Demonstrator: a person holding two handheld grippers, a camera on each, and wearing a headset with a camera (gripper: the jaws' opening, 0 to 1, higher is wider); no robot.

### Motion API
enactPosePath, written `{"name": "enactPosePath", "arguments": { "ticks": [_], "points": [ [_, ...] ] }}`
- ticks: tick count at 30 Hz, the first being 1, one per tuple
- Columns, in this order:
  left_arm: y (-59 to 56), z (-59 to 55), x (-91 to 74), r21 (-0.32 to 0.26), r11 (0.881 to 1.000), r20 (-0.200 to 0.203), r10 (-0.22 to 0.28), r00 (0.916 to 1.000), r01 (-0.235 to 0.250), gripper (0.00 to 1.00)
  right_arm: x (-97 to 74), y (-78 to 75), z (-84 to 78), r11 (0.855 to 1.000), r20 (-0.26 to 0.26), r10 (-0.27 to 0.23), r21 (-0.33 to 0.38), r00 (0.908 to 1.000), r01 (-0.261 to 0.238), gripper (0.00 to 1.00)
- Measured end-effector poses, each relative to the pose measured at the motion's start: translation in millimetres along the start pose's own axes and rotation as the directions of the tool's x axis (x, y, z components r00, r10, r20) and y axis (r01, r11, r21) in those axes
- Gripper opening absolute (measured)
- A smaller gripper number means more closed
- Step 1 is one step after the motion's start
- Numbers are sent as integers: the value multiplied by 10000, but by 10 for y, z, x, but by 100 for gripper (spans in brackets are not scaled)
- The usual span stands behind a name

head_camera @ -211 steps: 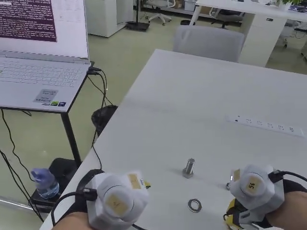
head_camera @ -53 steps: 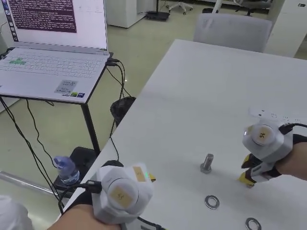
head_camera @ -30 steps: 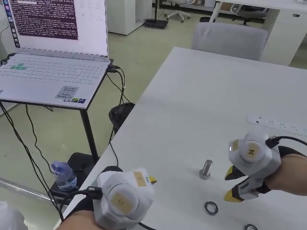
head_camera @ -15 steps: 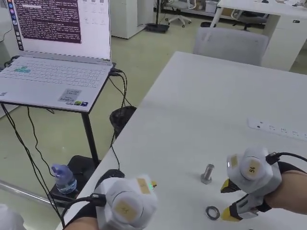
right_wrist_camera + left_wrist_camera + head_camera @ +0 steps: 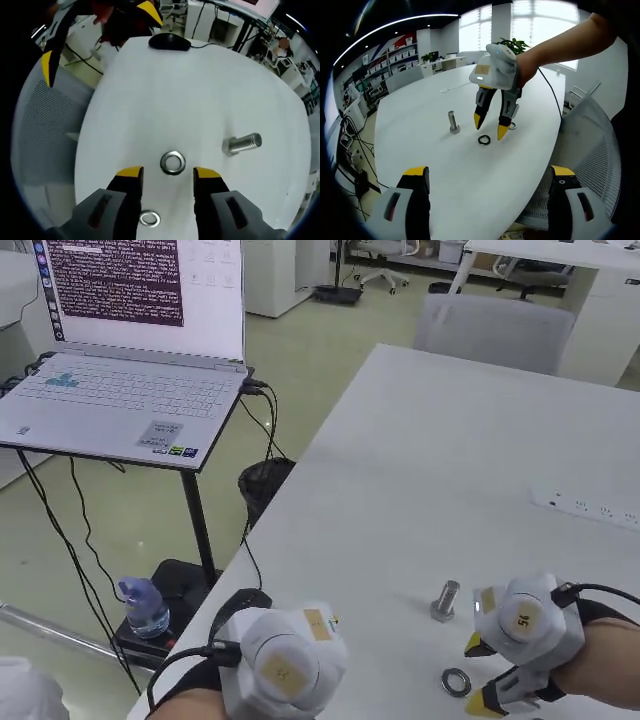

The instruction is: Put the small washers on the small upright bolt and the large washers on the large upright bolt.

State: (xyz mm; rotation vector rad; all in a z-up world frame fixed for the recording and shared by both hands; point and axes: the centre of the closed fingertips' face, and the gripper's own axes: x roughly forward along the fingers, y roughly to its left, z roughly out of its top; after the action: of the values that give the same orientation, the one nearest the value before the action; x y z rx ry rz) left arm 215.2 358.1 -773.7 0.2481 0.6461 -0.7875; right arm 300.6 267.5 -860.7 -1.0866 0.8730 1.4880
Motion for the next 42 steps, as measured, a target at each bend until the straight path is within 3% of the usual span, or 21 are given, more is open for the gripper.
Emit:
{"name": "enactPosePath", "arguments": {
  "ticks": [6, 20, 23, 31, 42],
  "points": [
    [3, -27, -14, 62, 10000, -53, -31, 10000, 31, 99, 120, -28, -50, 10000, -173, 7, -99, 9999, -9, 39],
    [41, 8, -20, 98, 9999, 36, 22, 10000, -22, 94, 140, -103, -43, 9999, -267, -85, -56, 9996, 83, 36],
    [37, 6, -15, 83, 10000, 45, 6, 10000, -6, 93, 145, -68, -49, 9999, -285, 167, 38, 9995, -166, 33],
    [14, -9, 1, 105, 9999, -40, -67, 10000, 68, 91, 150, -94, -54, 9999, -274, 45, 164, 9996, -41, 26],
    [10, 8, 8, 143, 9999, -6, -77, 10000, 77, 89, 156, -95, -44, 9994, -817, -46, 342, 9966, 74, 23]
  ]
}}
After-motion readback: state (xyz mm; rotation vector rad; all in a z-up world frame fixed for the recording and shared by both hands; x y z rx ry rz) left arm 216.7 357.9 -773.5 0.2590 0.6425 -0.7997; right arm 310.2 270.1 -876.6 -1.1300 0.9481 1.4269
